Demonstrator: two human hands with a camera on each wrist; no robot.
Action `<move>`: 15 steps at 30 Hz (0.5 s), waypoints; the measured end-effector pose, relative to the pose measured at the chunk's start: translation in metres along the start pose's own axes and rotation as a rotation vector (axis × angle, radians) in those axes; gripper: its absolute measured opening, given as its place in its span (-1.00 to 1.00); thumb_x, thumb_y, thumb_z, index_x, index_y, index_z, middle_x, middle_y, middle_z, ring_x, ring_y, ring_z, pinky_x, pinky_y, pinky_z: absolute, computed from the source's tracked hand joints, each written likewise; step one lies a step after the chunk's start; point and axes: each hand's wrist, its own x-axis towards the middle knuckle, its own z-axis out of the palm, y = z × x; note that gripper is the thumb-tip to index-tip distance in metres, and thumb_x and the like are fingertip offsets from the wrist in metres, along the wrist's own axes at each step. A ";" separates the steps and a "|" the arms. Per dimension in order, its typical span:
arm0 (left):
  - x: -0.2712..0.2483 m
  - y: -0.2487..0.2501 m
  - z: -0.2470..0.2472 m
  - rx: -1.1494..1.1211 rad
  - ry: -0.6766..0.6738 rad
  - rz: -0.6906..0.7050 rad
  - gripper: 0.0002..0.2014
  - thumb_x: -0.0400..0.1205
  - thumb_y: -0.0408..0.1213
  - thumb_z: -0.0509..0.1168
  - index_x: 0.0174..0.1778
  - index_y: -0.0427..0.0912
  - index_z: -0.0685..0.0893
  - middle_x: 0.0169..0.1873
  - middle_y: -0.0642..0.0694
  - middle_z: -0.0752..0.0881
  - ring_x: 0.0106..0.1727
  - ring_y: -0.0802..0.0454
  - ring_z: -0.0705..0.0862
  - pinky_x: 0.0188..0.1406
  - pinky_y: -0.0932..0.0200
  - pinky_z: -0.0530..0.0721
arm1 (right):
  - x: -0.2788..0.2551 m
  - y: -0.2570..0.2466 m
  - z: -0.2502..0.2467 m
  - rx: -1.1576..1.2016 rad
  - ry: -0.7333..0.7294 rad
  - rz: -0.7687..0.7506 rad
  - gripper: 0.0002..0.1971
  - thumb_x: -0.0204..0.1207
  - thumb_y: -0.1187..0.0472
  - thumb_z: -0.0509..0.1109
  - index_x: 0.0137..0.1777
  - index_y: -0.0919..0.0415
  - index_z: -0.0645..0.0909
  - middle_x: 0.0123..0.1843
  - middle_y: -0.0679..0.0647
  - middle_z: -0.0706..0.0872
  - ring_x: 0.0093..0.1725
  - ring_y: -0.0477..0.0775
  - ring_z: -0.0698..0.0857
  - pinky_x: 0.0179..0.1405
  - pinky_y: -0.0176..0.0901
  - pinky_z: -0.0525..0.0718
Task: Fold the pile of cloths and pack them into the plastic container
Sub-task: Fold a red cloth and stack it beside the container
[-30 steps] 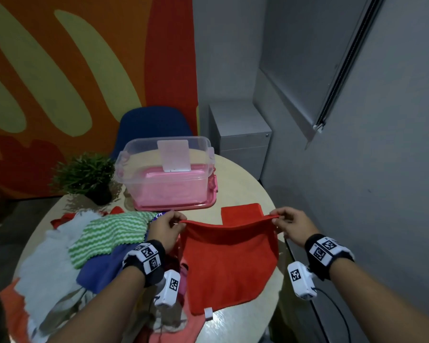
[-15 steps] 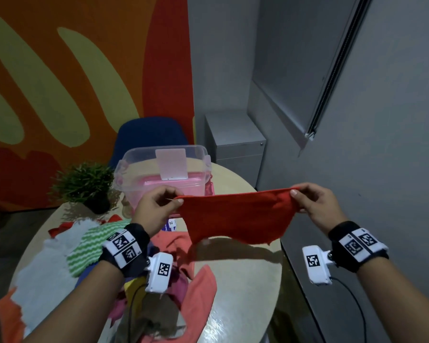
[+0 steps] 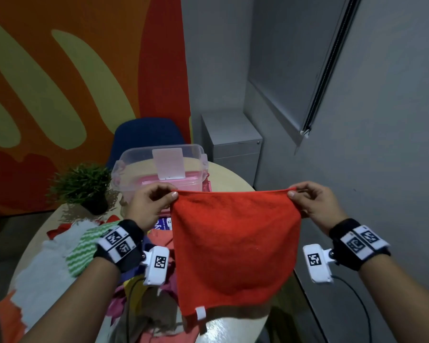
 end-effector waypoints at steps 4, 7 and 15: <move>0.014 -0.049 0.014 0.149 0.016 -0.128 -0.77 0.53 -0.53 0.47 -0.24 -0.06 0.77 -0.26 -0.04 0.77 -0.20 -0.01 0.71 -0.12 0.15 0.74 | 0.017 0.049 0.010 -0.171 -0.002 0.061 -0.85 0.55 0.41 0.48 -0.17 0.15 0.71 -0.33 0.00 0.76 -0.36 -0.04 0.65 -0.35 -0.20 0.62; 0.010 -0.080 0.025 0.278 0.019 -0.171 -0.78 0.50 -0.47 0.52 -0.26 -0.01 0.77 -0.32 0.07 0.77 -0.27 0.10 0.69 -0.04 0.09 0.70 | 0.019 0.086 0.014 -0.263 0.028 0.120 -0.84 0.52 0.33 0.54 -0.21 0.05 0.74 -0.28 0.07 0.77 -0.32 -0.03 0.66 -0.22 -0.17 0.62; -0.042 -0.123 0.034 0.307 -0.035 -0.338 -0.83 0.52 -0.59 0.44 -0.22 -0.22 0.72 -0.40 -0.05 0.75 -0.47 0.13 0.70 -0.44 0.31 0.64 | -0.027 0.139 0.026 -0.146 -0.061 0.437 -0.88 0.67 0.34 0.35 -0.03 0.27 0.72 -0.16 0.19 0.83 -0.38 0.20 0.72 -0.38 -0.08 0.62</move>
